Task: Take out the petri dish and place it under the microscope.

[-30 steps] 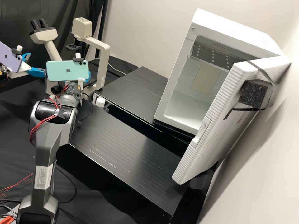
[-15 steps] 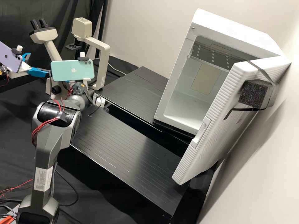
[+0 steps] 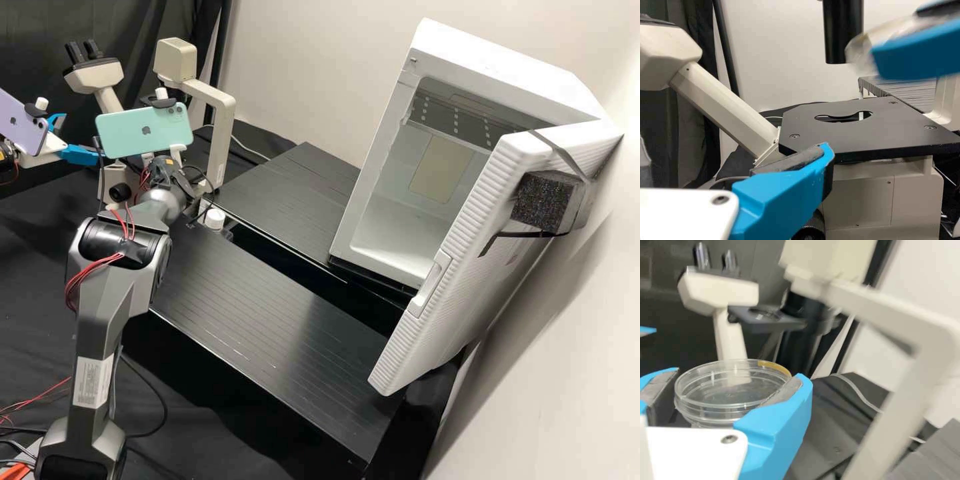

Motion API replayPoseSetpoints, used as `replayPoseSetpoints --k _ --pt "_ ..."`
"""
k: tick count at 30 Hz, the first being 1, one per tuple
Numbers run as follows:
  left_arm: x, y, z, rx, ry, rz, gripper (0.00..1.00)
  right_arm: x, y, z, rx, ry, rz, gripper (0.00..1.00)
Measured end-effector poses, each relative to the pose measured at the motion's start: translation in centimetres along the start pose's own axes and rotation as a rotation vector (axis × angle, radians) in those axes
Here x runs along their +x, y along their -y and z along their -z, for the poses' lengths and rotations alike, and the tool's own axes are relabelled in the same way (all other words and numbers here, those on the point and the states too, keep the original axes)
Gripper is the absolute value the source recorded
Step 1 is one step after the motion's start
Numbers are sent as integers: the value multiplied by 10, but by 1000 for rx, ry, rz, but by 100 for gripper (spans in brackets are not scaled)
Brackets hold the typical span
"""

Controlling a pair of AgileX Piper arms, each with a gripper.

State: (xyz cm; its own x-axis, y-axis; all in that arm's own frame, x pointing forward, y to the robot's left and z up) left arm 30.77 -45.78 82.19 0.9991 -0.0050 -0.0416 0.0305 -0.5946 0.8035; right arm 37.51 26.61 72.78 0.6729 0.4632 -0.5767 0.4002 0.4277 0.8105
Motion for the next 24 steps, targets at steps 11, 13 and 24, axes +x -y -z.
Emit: replayPoseSetpoints --k 11,13,24 --pt "0 0 0 0 0 0 100 39 34 -19 -7 94 94 0" --pt "0 0 0 0 0 0 100 45 33 -20 3 92 80 0" --pt "0 0 0 0 0 0 100 70 28 -36 81 128 24 0"
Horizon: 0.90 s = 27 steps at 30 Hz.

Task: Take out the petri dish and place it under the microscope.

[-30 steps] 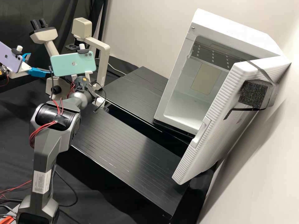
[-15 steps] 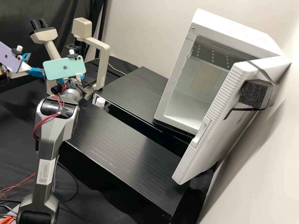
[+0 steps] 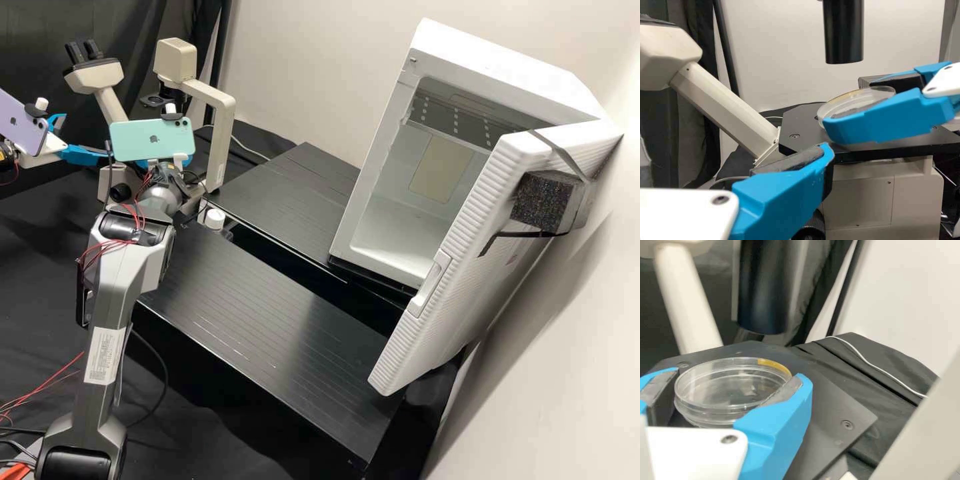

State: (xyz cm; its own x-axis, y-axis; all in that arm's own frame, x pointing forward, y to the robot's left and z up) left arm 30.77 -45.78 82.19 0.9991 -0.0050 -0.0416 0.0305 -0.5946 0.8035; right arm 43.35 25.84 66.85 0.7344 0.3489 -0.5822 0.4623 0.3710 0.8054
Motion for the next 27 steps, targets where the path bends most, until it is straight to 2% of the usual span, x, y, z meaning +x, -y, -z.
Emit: replayPoseSetpoints --k 6,27 --pt "0 0 0 0 0 0 100 8 -4 -10 47 28 -24 0" --pt "0 0 0 0 0 0 100 13 -3 -10 49 24 -27 0"
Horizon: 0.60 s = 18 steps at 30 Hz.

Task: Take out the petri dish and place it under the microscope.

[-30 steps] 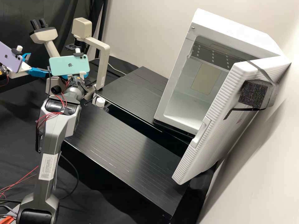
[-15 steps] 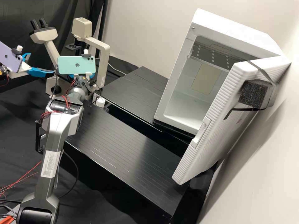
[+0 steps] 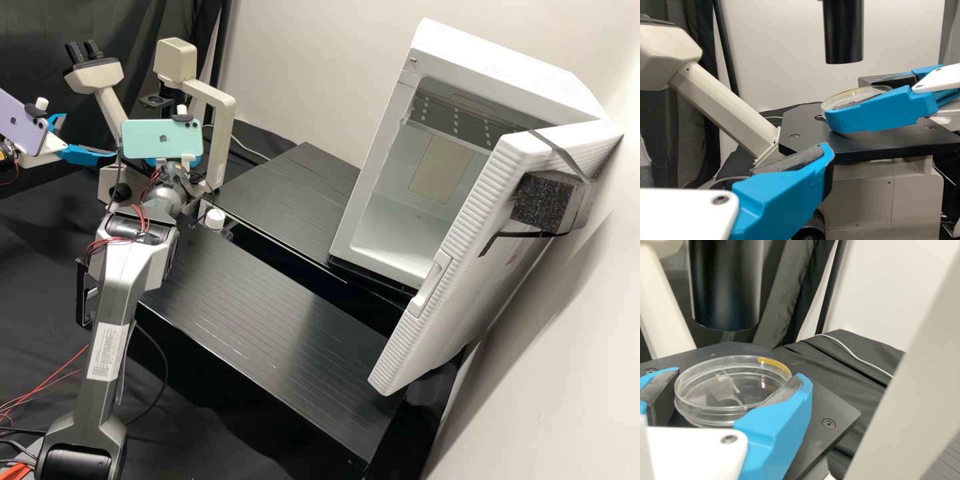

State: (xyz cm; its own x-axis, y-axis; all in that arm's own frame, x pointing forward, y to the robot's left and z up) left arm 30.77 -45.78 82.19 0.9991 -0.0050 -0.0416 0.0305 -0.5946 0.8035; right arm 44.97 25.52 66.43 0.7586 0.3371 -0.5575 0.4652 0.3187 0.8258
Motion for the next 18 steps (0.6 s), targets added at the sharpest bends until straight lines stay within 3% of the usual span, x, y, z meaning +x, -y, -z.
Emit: replayPoseSetpoints --k 5,6,18 --pt "0 0 0 0 0 0 100 0 1 1 -3 -2 2 0" --pt "0 0 0 0 0 0 100 0 1 1 -6 -2 3 100" --pt "0 0 0 0 0 0 100 0 1 1 -12 -4 4 100"
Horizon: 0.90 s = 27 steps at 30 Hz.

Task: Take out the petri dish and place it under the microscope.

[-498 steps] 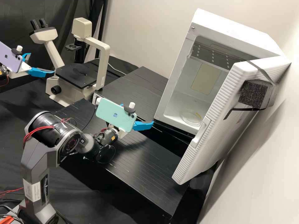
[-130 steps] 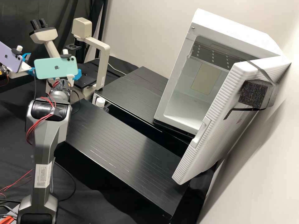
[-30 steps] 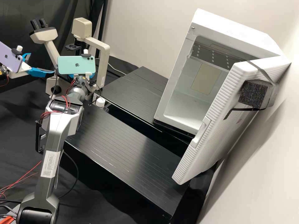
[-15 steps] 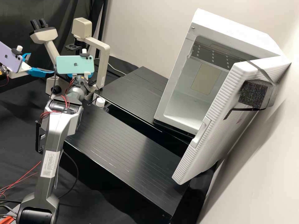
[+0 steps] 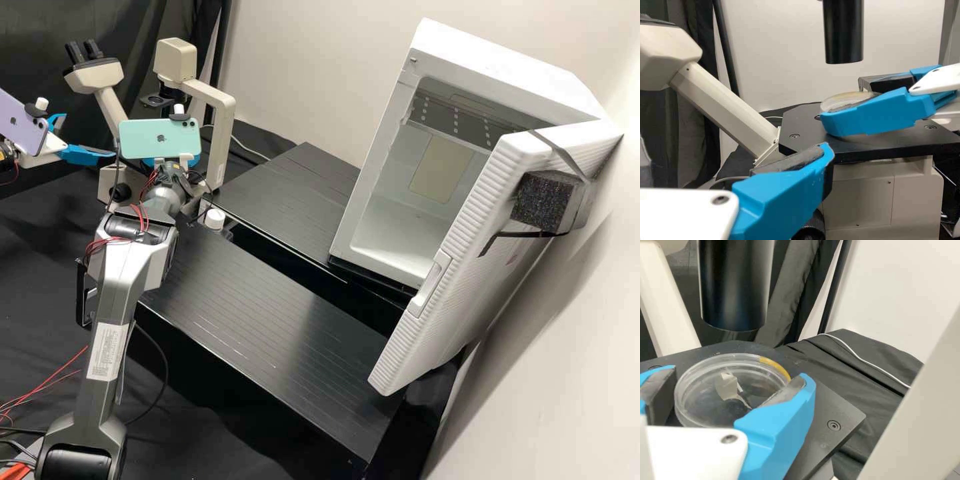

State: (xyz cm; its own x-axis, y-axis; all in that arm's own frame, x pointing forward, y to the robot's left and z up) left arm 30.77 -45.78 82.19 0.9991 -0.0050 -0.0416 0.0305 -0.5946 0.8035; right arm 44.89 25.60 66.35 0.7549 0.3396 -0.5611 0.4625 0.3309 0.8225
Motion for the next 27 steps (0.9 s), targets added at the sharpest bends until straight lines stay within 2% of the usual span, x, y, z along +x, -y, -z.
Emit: replayPoseSetpoints --k 8,14,18,22,26,27 --pt "0 0 0 0 0 0 100 0 2 0 1 -9 2 100" --pt "0 0 0 0 0 0 100 -12 -2 -10 4 -21 1 100" --pt "0 0 0 0 0 0 100 -32 -12 -11 -11 -30 -5 100" --pt "0 0 0 0 0 0 100 -65 -18 -4 -40 -100 -7 100" --pt "0 0 0 0 0 0 100 -102 -24 1 -28 -144 -27 100" --pt "0 0 0 0 0 0 100 -110 -23 0 -13 -151 -29 100"
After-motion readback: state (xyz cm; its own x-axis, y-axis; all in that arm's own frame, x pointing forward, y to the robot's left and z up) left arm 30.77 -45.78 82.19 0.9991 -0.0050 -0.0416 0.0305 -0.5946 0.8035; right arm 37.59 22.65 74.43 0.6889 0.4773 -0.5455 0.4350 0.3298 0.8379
